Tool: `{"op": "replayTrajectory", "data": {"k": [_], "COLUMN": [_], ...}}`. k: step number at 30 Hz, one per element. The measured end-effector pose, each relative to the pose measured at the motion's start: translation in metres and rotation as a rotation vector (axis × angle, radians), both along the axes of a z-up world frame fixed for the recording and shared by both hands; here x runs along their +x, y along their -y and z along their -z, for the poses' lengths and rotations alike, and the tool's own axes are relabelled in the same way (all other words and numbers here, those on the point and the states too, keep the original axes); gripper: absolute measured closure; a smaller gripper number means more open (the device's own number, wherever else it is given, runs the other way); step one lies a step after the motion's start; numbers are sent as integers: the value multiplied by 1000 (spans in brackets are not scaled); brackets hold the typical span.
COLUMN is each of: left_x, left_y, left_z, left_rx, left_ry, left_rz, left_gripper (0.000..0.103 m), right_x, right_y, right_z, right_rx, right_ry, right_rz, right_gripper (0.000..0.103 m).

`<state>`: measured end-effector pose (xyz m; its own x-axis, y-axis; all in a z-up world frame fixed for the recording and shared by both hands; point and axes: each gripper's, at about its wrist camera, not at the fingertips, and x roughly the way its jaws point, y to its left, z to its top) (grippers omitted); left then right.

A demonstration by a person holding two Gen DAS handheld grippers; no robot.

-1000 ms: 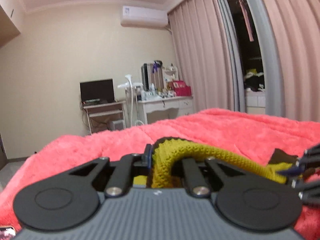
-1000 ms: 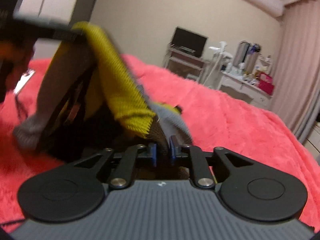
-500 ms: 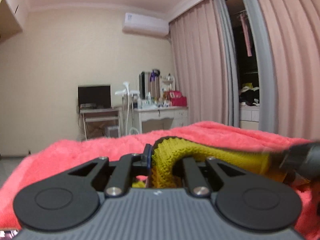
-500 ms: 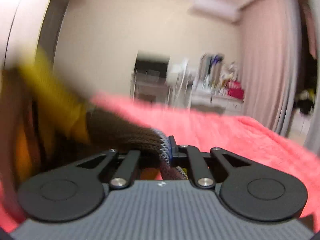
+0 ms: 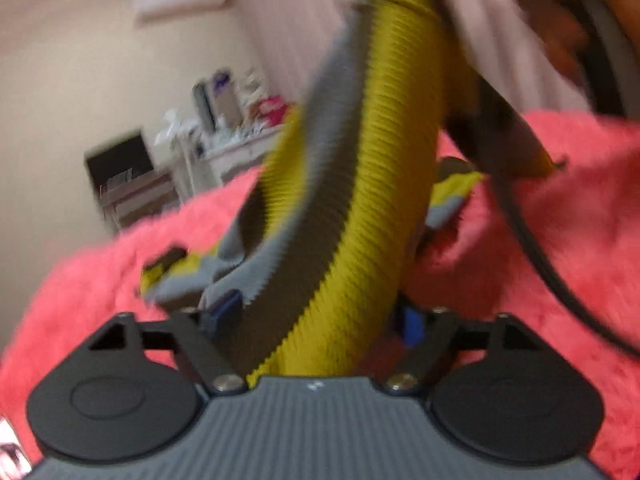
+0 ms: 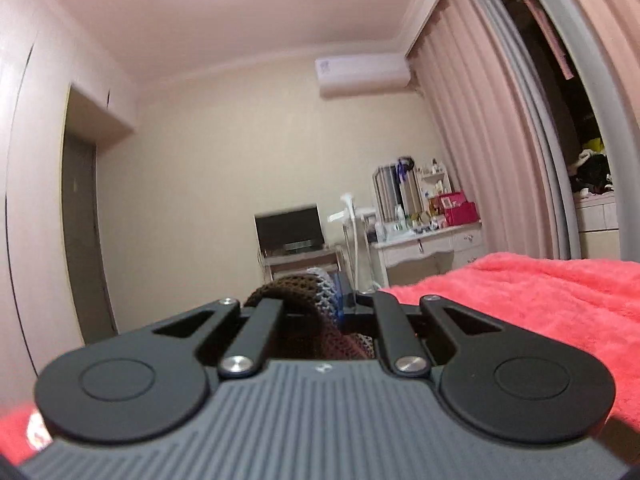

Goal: Fold clothes

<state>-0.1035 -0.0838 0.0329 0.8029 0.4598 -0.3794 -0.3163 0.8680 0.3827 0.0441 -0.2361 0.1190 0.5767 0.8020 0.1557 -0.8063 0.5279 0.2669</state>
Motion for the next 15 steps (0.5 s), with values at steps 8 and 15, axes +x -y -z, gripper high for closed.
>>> {"op": "replayTrajectory", "data": {"k": [8, 15], "left_x": [-20, -70], "left_y": [-72, -104], "left_z": [-24, -126], "left_rx": [-237, -191], "left_ry": [178, 454], "left_rz": [-214, -273], "left_gripper": [99, 99], "right_x": [0, 0], "right_y": [19, 35], "right_z": [-62, -97], "right_rx": [86, 115], "right_ry": [50, 143], "right_rz": [7, 47], "right_gripper": [93, 93]}}
